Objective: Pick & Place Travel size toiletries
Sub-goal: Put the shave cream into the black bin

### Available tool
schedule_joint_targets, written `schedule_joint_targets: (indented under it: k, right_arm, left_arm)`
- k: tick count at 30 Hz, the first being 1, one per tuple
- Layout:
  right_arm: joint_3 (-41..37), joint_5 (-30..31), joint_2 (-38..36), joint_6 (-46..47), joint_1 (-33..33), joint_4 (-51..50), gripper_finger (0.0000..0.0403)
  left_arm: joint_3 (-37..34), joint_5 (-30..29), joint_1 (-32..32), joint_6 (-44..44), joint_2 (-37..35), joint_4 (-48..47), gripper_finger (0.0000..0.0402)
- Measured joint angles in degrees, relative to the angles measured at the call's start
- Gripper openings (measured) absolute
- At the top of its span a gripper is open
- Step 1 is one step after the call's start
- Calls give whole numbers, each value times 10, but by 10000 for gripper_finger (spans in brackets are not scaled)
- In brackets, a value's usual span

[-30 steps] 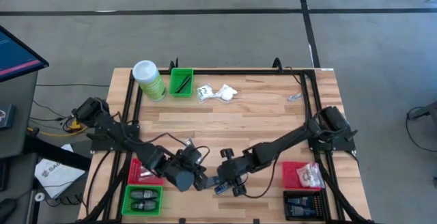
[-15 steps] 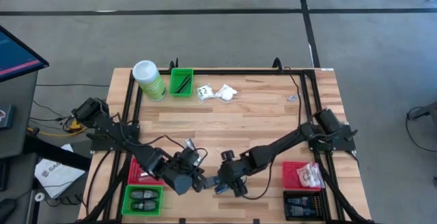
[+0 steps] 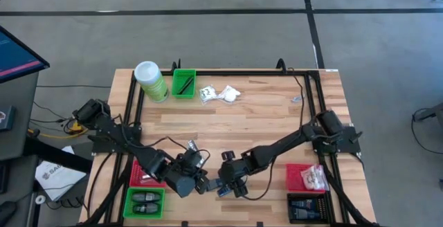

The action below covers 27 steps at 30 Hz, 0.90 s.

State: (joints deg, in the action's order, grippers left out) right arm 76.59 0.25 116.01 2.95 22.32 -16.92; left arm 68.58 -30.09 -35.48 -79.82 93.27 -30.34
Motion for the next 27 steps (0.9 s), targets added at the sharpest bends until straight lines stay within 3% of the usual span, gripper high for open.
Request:
schedule_joint_targets:
  k: [27]
  right_arm:
    - [2,-48,33,-1,-13,13,179]
  left_arm:
    - [0,-18,4,11,0,-1,1]
